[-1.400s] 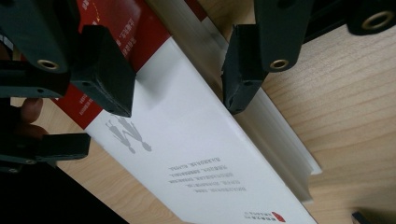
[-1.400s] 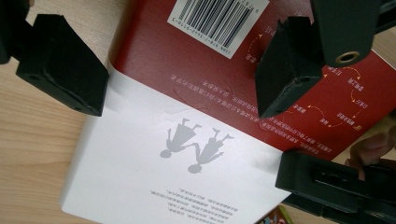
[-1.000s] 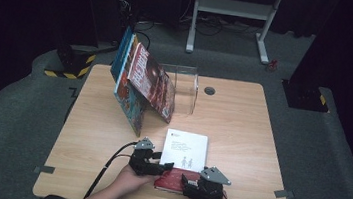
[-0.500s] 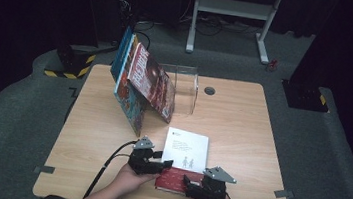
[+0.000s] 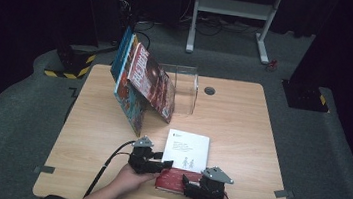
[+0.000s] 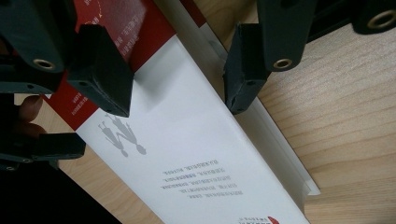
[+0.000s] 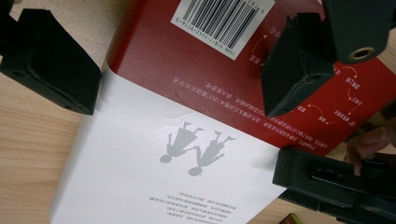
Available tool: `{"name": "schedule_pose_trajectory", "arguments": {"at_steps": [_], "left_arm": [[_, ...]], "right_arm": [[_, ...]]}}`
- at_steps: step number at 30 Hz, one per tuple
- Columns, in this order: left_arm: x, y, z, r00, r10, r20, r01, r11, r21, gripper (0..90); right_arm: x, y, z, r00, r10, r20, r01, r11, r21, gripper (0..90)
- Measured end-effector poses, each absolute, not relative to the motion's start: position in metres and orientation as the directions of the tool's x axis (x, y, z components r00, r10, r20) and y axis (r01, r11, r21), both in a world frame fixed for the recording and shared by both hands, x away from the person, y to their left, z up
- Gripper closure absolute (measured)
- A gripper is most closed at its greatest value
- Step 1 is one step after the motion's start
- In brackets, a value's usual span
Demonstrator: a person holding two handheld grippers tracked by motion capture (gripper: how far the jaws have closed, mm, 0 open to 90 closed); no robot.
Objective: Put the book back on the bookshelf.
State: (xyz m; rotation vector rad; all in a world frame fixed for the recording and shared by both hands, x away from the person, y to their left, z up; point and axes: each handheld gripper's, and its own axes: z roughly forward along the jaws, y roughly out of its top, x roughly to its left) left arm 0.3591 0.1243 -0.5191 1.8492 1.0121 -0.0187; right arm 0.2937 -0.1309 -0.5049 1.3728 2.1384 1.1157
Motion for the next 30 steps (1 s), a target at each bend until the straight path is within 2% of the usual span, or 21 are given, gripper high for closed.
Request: {"name": "schedule_pose_trajectory", "arguments": {"at_steps": [6,16,21,30], "left_arm": [[0.359,0.124,-0.52,0.647,0.63,-0.429,0.648,-0.158,0.745,41.9],[0.369,0.11,-0.521,0.654,0.631,-0.417,0.653,-0.193,0.732,26.2],[0.367,0.106,-0.516,0.655,0.652,-0.382,0.643,-0.216,0.735,26.9],[0.362,0.111,-0.506,0.67,0.662,-0.335,0.601,-0.219,0.769,39.2]], "right_arm": [[0.293,-0.139,-0.504,-0.475,0.867,0.15,0.624,0.212,0.752,11.9],[0.296,-0.142,-0.505,-0.468,0.864,0.188,0.657,0.198,0.727,9.4],[0.296,-0.139,-0.505,-0.471,0.861,0.191,0.656,0.197,0.728,8.6],[0.294,-0.137,-0.505,-0.469,0.865,0.177,0.641,0.195,0.743,9.3]]}}
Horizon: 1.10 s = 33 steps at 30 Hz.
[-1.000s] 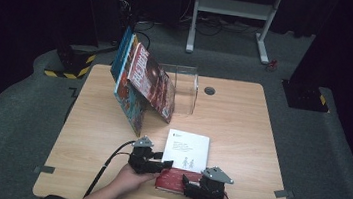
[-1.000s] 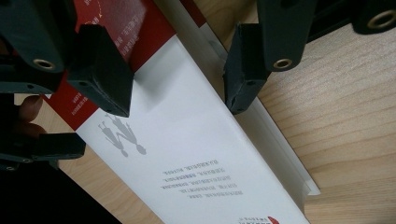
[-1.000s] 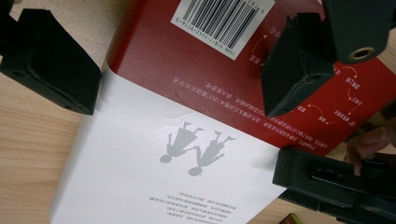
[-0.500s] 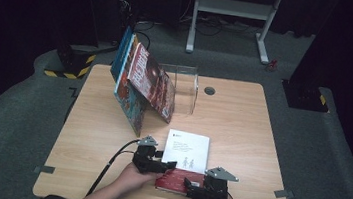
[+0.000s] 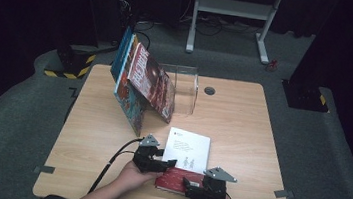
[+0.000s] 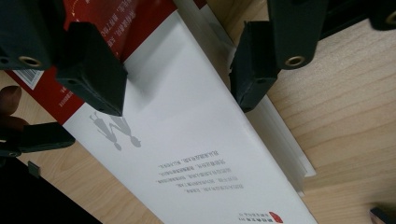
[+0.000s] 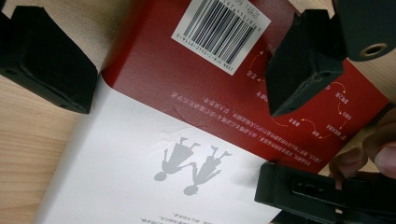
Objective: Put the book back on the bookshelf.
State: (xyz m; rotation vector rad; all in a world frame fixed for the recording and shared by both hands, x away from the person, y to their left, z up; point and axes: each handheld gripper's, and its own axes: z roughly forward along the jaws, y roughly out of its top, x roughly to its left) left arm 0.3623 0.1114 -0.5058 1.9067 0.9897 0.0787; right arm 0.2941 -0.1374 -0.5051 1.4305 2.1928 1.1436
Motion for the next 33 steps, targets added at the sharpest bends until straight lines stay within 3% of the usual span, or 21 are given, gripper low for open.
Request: {"name": "schedule_pose_trajectory", "arguments": {"at_steps": [11,33], "left_arm": [[0.359,0.117,-0.498,0.705,0.637,-0.312,0.54,-0.197,0.818,50.7],[0.349,0.116,-0.489,0.759,0.611,-0.224,0.423,-0.201,0.884,54.2]], "right_arm": [[0.292,-0.137,-0.502,-0.478,0.862,0.165,0.613,0.193,0.766,11.1],[0.288,-0.141,-0.497,-0.507,0.845,0.168,0.576,0.187,0.796,10.9]]}}
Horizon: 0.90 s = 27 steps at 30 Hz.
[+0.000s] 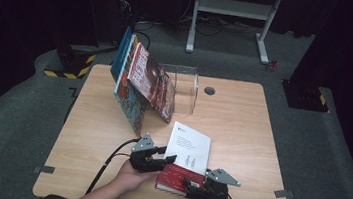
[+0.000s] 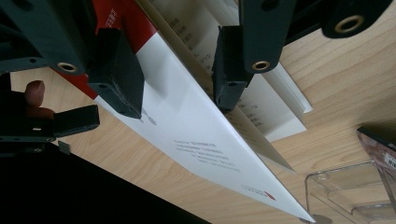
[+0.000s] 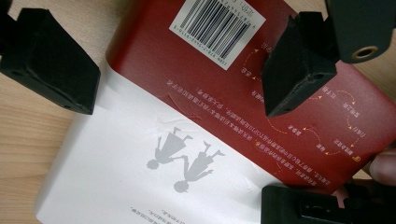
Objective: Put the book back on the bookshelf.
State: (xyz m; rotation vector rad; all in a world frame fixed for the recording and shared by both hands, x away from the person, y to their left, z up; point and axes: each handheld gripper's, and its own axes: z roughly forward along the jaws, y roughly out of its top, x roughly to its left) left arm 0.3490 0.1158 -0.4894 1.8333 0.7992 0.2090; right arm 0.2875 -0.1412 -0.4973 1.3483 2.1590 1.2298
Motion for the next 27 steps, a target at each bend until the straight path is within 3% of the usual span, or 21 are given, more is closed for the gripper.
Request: {"name": "schedule_pose_trajectory", "arguments": {"at_steps": [27], "left_arm": [[0.339,0.116,-0.483,0.778,0.61,-0.15,0.35,-0.222,0.91,54.3]], "right_arm": [[0.284,-0.143,-0.495,-0.496,0.858,0.132,0.554,0.196,0.809,11.2]]}}
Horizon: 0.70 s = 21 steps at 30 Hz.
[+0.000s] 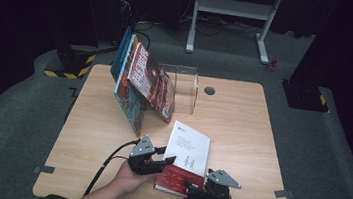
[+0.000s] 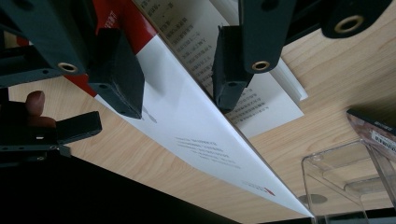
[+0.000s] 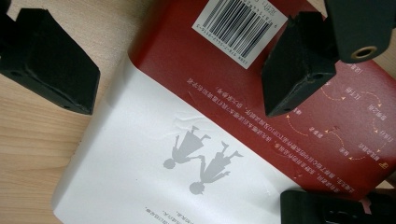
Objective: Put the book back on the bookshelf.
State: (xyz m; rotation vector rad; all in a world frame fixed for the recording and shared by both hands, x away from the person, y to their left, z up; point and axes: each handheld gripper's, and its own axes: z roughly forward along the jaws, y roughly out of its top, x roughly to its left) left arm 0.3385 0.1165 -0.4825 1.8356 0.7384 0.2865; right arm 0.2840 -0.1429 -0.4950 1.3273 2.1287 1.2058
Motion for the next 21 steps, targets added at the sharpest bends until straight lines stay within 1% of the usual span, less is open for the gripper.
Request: {"name": "schedule_pose_trajectory", "arguments": {"at_steps": [6,9,11,16,21], "left_arm": [[0.335,0.116,-0.482,0.78,0.612,-0.13,0.324,-0.218,0.92,54.3],[0.33,0.118,-0.482,0.789,0.606,-0.1,0.288,-0.221,0.932,54.3],[0.329,0.118,-0.482,0.791,0.605,-0.093,0.28,-0.223,0.934,54.3],[0.321,0.118,-0.48,0.801,0.598,-0.032,0.212,-0.233,0.949,54.3],[0.319,0.118,-0.48,0.81,0.587,-0.009,0.181,-0.235,0.955,54.3]], "right_arm": [[0.284,-0.145,-0.495,-0.492,0.861,0.13,0.553,0.194,0.81,11.3],[0.283,-0.145,-0.494,-0.488,0.862,0.136,0.555,0.187,0.811,11.2],[0.283,-0.145,-0.494,-0.487,0.863,0.136,0.552,0.183,0.813,11.2],[0.284,-0.147,-0.493,-0.484,0.863,0.145,0.549,0.171,0.818,10.6],[0.284,-0.148,-0.493,-0.482,0.861,0.163,0.555,0.156,0.817,9.4]]}}
